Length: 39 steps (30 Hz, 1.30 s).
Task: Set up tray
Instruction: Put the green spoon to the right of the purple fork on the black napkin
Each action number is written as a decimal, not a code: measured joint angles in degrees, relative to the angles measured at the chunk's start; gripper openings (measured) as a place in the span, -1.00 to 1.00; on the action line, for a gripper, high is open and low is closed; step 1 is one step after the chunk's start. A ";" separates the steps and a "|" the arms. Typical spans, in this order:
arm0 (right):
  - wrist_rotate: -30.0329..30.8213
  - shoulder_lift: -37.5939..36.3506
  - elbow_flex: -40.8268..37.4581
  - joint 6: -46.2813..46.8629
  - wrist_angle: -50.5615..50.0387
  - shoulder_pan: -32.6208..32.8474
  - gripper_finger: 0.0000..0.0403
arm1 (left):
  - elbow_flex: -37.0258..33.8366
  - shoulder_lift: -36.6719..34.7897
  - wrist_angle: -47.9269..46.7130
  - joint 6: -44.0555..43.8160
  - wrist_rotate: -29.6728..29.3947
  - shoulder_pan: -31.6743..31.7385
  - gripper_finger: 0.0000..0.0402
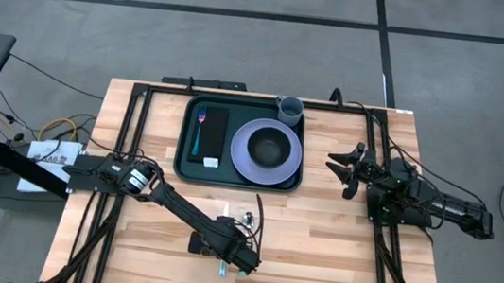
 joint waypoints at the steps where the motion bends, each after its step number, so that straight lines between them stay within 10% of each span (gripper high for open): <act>1: 0.00 0.01 0.00 0.01 0.00 -0.01 -0.31 | -0.04 -0.18 -0.16 -0.19 0.00 -0.01 -0.06; 11: 0.00 0.02 0.00 0.00 0.00 0.00 -0.31 | 0.00 -6.49 4.50 -3.38 -10.84 0.20 -0.01; 39: 0.00 0.02 0.00 0.02 0.10 0.00 -0.32 | 0.11 0.12 13.53 6.49 -0.67 3.38 -0.14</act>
